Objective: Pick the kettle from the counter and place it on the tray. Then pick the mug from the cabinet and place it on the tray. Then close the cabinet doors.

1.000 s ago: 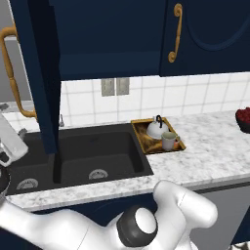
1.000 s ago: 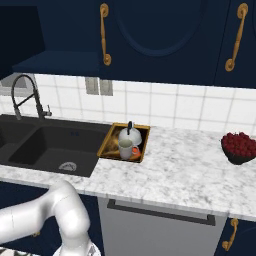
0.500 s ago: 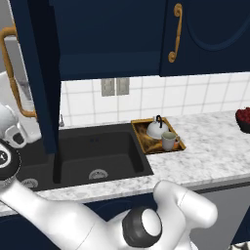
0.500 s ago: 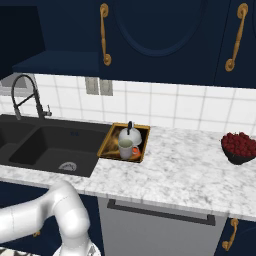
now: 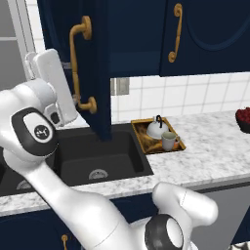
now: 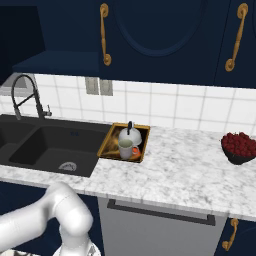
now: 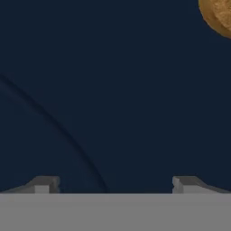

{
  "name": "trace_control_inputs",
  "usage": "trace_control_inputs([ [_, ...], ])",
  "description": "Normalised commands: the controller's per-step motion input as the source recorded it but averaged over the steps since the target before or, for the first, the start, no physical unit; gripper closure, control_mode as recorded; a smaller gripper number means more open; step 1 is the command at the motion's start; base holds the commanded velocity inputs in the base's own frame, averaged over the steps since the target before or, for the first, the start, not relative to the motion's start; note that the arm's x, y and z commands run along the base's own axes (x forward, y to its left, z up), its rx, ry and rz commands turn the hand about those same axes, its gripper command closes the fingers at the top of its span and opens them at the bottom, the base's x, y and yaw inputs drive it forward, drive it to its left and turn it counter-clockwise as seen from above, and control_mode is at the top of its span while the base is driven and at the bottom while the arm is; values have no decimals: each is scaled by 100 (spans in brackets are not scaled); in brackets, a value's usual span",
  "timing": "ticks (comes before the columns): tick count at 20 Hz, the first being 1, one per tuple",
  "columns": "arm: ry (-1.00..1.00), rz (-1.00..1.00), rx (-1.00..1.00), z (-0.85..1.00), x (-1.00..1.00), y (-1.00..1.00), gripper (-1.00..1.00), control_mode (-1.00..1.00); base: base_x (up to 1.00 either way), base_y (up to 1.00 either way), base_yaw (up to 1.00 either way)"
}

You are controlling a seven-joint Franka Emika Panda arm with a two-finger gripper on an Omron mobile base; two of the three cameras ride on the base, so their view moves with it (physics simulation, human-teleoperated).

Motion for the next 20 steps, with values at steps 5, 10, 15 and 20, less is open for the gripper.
trace_control_inputs([
  [5,0,1,9,16,36,-100,-100,-100,0,0,0],
  [10,0,8,7,9,72,-100,-100,-100,0,0,0],
  [15,0,17,7,0,100,-100,-100,-100,0,0,0],
  [20,0,23,6,0,100,-96,-100,-100,0,0,0],
])
